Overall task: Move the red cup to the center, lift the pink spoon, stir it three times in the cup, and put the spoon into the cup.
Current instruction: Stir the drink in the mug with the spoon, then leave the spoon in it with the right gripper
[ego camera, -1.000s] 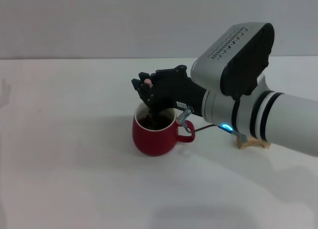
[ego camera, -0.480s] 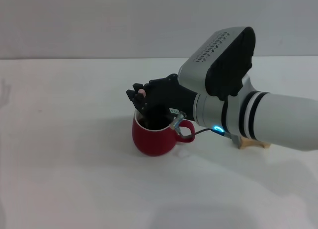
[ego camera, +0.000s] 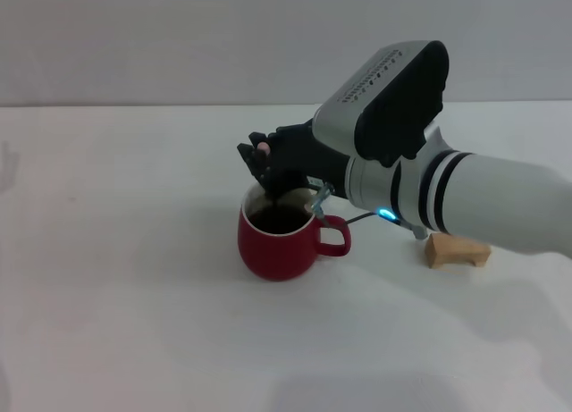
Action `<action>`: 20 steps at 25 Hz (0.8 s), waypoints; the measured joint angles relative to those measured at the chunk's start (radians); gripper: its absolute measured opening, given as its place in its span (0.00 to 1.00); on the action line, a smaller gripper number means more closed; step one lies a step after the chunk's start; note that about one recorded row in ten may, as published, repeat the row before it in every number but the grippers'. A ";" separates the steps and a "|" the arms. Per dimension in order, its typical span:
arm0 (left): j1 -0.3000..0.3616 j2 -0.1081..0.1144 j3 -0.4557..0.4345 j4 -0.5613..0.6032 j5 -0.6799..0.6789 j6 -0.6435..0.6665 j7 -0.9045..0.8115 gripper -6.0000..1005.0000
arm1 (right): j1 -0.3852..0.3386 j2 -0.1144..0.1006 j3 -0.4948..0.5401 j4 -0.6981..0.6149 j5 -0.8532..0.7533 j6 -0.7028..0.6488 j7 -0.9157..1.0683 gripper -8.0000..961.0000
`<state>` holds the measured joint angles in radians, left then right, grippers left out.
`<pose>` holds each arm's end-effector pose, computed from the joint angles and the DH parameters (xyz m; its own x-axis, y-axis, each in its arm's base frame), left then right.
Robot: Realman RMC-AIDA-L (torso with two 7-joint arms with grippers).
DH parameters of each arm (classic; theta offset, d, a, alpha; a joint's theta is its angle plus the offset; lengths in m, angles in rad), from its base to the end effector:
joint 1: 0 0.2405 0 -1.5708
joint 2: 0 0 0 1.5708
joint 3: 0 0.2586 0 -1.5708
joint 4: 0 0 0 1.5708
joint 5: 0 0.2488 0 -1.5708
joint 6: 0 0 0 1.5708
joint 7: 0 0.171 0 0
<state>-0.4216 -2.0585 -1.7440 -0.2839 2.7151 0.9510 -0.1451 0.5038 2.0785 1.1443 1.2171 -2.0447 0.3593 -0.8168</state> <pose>-0.4053 0.4075 0.0628 0.6185 -0.1104 0.7780 0.7694 0.2864 -0.5710 0.0856 0.4108 -0.1444 0.9069 -0.1859 -0.3782 -0.3699 -0.7811 -0.5030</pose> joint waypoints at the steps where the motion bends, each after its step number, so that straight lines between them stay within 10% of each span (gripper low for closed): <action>1: 0.000 0.000 0.000 0.000 0.000 0.000 -0.001 0.83 | 0.001 0.000 0.004 -0.001 -0.002 0.000 0.003 0.15; 20: 0.001 0.000 0.000 0.000 0.000 0.007 -0.001 0.83 | -0.130 -0.003 0.031 0.216 -0.191 0.141 0.177 0.15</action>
<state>-0.4203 -2.0585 -1.7441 -0.2838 2.7150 0.9582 -0.1458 0.3737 2.0755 1.1757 1.4335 -2.2354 0.5006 -0.6399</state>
